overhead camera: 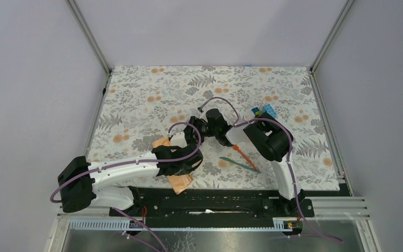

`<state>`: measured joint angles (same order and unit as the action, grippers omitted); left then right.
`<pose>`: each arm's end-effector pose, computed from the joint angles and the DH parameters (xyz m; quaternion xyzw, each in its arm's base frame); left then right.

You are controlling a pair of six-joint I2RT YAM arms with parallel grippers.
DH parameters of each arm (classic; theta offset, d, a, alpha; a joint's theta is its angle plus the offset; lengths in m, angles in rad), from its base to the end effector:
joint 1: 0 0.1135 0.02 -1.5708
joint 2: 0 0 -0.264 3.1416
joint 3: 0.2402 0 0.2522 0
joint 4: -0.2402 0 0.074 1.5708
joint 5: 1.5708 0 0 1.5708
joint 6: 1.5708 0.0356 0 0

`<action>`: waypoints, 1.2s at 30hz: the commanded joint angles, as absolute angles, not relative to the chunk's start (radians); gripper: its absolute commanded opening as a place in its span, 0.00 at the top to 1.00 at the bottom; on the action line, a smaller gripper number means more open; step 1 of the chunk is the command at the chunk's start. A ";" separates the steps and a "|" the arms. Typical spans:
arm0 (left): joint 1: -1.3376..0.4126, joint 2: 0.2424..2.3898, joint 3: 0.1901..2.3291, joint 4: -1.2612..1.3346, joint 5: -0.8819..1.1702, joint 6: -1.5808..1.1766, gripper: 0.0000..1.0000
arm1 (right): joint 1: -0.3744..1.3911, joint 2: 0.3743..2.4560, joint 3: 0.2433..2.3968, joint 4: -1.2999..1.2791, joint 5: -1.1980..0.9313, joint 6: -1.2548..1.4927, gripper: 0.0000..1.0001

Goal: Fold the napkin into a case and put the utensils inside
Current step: Pick up the 2/3-rectangle-folded napkin from the center of the board.

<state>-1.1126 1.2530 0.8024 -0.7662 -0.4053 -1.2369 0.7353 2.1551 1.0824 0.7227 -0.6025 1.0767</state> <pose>0.1104 -0.1921 0.2115 -0.0953 0.9602 -0.0827 0.2493 0.3072 0.3050 0.1117 -0.0347 0.8000 0.5808 0.1463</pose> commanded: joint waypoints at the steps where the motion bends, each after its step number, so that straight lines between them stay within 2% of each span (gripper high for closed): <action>1: -1.109 1.230 0.799 -0.750 -0.420 -1.228 1.00 | 0.745 2.175 1.139 0.697 -0.578 1.027 0.40; 12: -1.110 1.221 0.792 -0.739 -0.420 -1.221 1.00 | 0.744 2.213 1.189 0.665 -0.576 1.008 0.57; 16: -1.110 1.228 0.796 -0.729 -0.419 -1.214 1.00 | 0.744 2.219 1.204 0.660 -0.576 1.001 0.71; 20: -1.110 1.240 0.796 -0.693 -0.414 -1.201 1.00 | 0.739 2.199 1.207 0.628 -0.566 0.968 0.91; 23: -1.109 1.272 0.813 -0.641 -0.417 -1.178 1.00 | 0.724 2.176 1.208 0.586 -0.558 0.926 1.00; 31: -1.072 1.482 0.929 -0.424 -0.373 -1.058 1.00 | 0.623 2.099 1.193 0.440 -0.584 0.803 1.00; 36: -1.063 1.608 1.002 -0.283 -0.323 -1.002 1.00 | 0.598 2.040 1.214 0.262 -0.544 0.664 1.00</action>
<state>-1.0706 1.5482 0.9218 -0.4595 -0.3618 -1.0744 0.6086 2.1445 1.1755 0.4095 -0.5678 0.8062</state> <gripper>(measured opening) 0.016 0.062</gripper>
